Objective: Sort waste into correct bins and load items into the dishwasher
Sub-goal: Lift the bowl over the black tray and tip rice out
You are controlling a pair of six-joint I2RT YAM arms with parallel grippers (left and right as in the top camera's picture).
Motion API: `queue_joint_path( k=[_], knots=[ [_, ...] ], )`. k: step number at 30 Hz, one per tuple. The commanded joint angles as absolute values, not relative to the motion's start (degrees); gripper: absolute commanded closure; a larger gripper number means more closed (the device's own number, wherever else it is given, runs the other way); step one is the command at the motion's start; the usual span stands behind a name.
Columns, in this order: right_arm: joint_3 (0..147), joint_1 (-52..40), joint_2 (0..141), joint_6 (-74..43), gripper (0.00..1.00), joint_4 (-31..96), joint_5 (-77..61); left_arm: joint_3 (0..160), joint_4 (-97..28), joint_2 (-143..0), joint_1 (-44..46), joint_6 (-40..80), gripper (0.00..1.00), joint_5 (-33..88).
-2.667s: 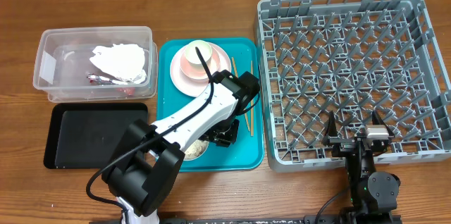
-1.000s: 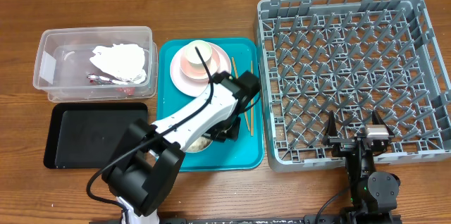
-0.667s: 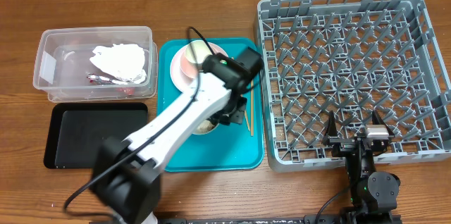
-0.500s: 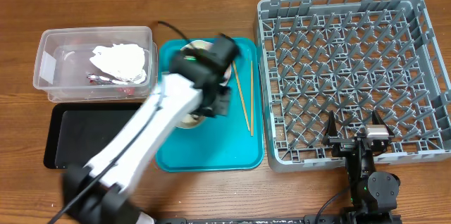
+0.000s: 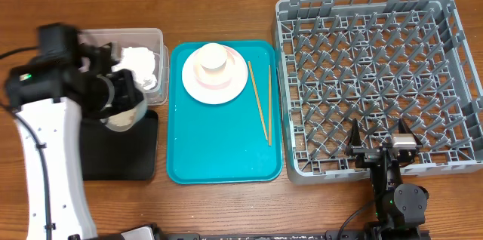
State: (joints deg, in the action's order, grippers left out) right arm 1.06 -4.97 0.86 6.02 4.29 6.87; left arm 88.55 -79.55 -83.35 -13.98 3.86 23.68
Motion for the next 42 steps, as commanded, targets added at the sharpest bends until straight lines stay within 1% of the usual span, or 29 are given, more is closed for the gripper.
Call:
queue_joint_path(
  k=[1, 6, 10, 18, 21, 27, 31, 37, 40, 42],
  knots=[
    [0.5, -5.3, 0.4, 6.0, 0.0, 4.0, 7.3, 85.2, -79.4, -82.2, -22.5, -5.4, 0.96, 37.6],
    [0.5, -5.3, 0.4, 6.0, 0.0, 4.0, 7.3, 78.3, -77.1, -82.2, -33.7, -11.7, 0.96, 52.1],
    [0.5, -5.3, 0.4, 6.0, 0.0, 4.0, 7.3, 71.7, -73.8, -82.2, -41.0, -14.9, 0.96, 61.2],
    [0.5, -5.3, 0.4, 6.0, 0.0, 4.0, 7.3, 59.5, -63.0, -82.3, -50.6, -15.3, 0.96, 69.6],
    [0.5, -5.3, 0.4, 6.0, 0.0, 4.0, 7.3, 56.0, -58.3, -82.3, -52.9, -15.5, 0.96, 72.0],
    [0.5, -5.3, 0.4, 6.0, 0.0, 4.0, 7.3, 48.8, -46.9, -82.3, -56.1, -15.5, 0.96, 83.5],
    [0.5, -5.3, 0.4, 6.0, 0.0, 4.0, 7.3, 45.8, -41.6, -82.3, -58.0, -15.4, 0.96, 87.2],
    [0.5, -5.3, 0.4, 6.0, 0.0, 4.0, 7.3, 45.1, -40.0, -82.3, -59.7, -15.4, 0.96, 90.0],
    [0.5, -5.3, 0.4, 6.0, 0.0, 4.0, 7.3, 45.1, -40.5, -82.3, -60.3, -12.1, 0.96, 90.6],
    [0.5, -5.3, 0.4, 6.0, 0.0, 4.0, 7.3, 45.1, -40.0, -82.3, -60.6, -12.3, 0.96, 90.6]
  ],
)
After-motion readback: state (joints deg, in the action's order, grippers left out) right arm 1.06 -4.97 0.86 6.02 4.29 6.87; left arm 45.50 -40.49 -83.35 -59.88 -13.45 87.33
